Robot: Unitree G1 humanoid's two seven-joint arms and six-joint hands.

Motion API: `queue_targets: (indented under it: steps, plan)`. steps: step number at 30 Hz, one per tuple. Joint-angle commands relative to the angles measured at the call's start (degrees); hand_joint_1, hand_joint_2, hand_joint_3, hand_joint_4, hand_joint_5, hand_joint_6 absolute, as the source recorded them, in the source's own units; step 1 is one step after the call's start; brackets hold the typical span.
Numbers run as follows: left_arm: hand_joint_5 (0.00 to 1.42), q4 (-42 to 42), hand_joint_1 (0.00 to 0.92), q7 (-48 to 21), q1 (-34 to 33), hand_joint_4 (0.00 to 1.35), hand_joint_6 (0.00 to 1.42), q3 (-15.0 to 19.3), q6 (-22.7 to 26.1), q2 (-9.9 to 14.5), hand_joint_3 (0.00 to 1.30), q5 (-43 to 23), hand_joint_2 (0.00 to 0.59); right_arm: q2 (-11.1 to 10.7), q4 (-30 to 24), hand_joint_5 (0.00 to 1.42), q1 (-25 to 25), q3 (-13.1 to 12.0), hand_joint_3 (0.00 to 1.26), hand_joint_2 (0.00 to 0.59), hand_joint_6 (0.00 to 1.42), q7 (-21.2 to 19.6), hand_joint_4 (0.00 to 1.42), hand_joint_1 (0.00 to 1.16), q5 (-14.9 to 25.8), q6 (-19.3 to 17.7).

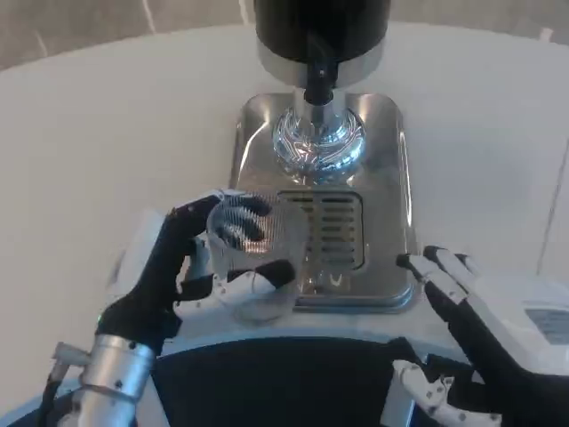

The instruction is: Grasp the cup under the faucet to collect the drink, then remove the cup.

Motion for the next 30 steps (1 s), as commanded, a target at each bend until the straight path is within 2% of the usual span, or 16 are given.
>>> queue_targets:
  steps: [1, 11, 20, 26, 30]
  plan:
    - [1.42, 5.65, 0.475, 4.35, -4.82, 1.25, 1.42, -1.42, -1.1, -1.1, 1.04, 0.89, 0.129, 0.7, -0.88, 0.0, -1.39, -1.69, 0.06, 0.521, 0.08, 1.99, 0.0, 0.35, 0.57, -1.32]
    - [1.42, 17.22, 0.475, 9.63, -12.95, 1.25, 1.42, -3.96, -2.12, -2.45, 1.04, 1.67, 0.134, 3.0, -0.88, 0.0, -2.42, -4.07, 0.06, 0.521, 0.08, 4.64, 0.0, 0.35, 0.51, -2.93]
    - [1.42, 26.62, 0.475, 13.11, -21.57, 1.25, 1.42, -5.43, -2.1, -5.37, 1.04, 1.07, 0.134, 2.22, -0.88, 0.0, 1.24, -6.6, 0.06, 0.521, 0.08, 2.96, 0.0, 0.35, 2.56, -3.18]
    - [1.42, 30.57, 0.475, 14.48, -25.0, 1.23, 1.42, -7.39, -1.26, -7.44, 1.04, 2.6, 0.135, 1.9, -0.88, 0.0, 0.76, -8.01, 0.06, 0.521, 0.08, 3.09, 0.0, 0.35, 3.02, -2.96]
    - [1.42, 32.43, 0.478, 16.29, -26.49, 1.24, 1.42, -9.16, -0.64, -7.66, 1.04, 3.72, 0.134, 1.88, -0.88, 0.0, 0.35, -8.75, 0.06, 0.521, 0.08, 3.4, 0.0, 0.35, 3.34, -3.14]
